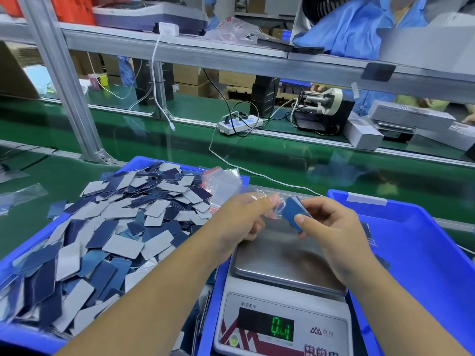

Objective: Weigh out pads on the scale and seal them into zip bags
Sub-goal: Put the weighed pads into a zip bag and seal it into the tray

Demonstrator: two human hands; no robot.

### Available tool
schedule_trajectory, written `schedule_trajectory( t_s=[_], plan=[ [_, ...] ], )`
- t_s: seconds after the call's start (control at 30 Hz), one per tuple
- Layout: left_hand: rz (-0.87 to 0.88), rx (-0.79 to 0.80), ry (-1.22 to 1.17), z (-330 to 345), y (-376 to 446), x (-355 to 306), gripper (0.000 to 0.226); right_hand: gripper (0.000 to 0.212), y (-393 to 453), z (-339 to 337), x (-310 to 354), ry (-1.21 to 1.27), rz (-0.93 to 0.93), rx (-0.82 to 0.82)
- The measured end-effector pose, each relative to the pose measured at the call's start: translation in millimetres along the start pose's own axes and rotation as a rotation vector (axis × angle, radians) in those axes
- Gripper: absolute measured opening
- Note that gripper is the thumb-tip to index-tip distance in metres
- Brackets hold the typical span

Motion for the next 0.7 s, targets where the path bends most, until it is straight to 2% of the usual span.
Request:
schedule_trajectory(
  t_s=[0.17,0.27,0.37,0.47,0.6,0.7],
  plan=[
    [0.080,0.033,0.107,1.9,-0.3,0.9,0.008,0.020,1.0,-0.2,-5.6,0.080,0.070,-0.046],
    [0.126,0.025,0.174,1.1,0.5,4.0,0.018,0.021,-0.1,2.5,-5.8,0.126,0.096,0.004],
    [0.141,0.003,0.139,0.2,0.4,1.3,0.006,0.019,-0.9,4.7,-4.6,0.108,0.121,0.060],
    [0.120,-0.001,0.080,1.2,1.5,2.1,0.024,0.023,-1.2,6.1,-5.2,0.069,0.146,0.116],
    [0.150,-0.003,0.108,1.4,0.9,0.5,0.014,0.025,-2.3,7.2,-3.5,0.016,0.137,0.156],
    [0.119,-0.009,0.122,0.5,1.4,2.8,0.013,0.026,-1.9,5.4,-3.5,0.050,0.118,0.109]
  ],
)
Point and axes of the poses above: each hand's wrist, its own y-axis towards the middle knuckle, its own z-axis out of the palm, x = y × z, the point moved 4 cm from there along y, towards the middle knuckle, and after that the axes turned 3 degrees about y, right-handed, at the moved point
